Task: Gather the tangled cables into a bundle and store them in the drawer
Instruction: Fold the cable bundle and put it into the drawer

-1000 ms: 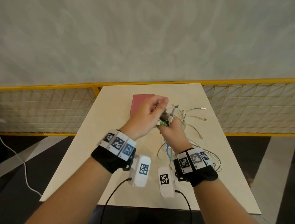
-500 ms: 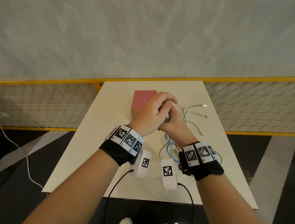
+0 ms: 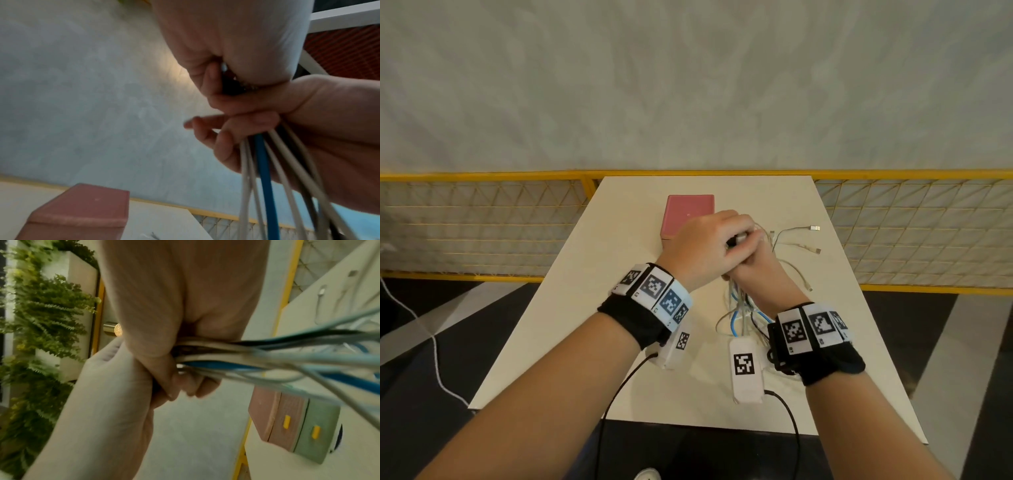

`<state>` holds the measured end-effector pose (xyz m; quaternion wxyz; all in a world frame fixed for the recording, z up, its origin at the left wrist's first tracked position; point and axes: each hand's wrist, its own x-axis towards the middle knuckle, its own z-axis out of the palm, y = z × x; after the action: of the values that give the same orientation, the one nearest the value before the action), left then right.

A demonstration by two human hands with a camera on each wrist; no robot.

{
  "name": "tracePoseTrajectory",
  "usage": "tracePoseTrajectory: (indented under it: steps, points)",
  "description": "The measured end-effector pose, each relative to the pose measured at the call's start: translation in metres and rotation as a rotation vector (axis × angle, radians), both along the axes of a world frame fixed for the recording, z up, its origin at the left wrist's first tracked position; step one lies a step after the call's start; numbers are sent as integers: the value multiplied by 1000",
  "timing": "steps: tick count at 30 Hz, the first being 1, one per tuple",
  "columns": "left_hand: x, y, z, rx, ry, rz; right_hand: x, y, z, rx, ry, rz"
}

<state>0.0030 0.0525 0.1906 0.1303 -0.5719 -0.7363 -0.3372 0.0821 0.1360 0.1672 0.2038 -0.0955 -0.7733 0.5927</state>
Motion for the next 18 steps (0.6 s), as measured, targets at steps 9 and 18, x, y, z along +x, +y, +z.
tracePoseTrajectory:
  steps: [9,18]
  points:
    - [2,2,0,64,-443,87,2,-1,2,32,-115,-92]
    - [-26,-13,7,175,-386,211,15,6,-9,-184,-139,293]
